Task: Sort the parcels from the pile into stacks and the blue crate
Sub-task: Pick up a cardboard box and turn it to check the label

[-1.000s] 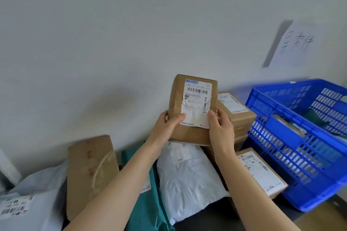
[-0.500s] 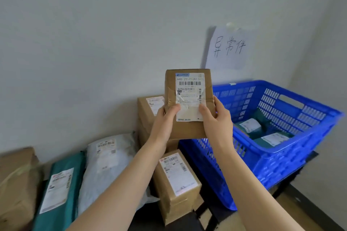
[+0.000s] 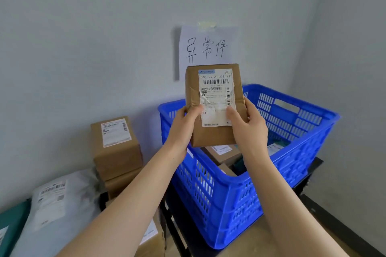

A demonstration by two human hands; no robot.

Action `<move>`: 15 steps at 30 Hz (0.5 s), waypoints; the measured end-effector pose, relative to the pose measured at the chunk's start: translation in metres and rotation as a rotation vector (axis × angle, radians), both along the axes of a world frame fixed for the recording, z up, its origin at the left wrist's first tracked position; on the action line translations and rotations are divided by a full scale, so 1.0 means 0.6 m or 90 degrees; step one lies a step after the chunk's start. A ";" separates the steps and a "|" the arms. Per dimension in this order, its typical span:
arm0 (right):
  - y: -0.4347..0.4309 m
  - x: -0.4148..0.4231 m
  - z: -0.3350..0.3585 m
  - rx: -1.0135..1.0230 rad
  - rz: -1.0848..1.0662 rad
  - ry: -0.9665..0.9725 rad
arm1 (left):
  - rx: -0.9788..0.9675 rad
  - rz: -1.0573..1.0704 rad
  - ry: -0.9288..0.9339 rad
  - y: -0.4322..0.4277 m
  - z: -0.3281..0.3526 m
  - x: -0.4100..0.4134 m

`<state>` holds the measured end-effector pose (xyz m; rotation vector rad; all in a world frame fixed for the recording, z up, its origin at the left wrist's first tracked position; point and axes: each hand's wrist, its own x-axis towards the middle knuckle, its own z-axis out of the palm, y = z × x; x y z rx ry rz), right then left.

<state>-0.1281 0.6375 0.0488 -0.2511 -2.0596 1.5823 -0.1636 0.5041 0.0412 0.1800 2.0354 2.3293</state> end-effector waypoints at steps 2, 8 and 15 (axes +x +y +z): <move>0.029 -0.018 -0.004 -0.003 -0.011 0.000 | -0.014 -0.021 -0.009 0.028 0.003 -0.022; 0.093 -0.106 -0.017 0.013 -0.015 -0.044 | -0.027 -0.043 -0.042 0.087 -0.004 -0.108; 0.118 -0.214 -0.037 0.073 0.057 -0.176 | -0.053 -0.031 -0.158 0.102 -0.022 -0.185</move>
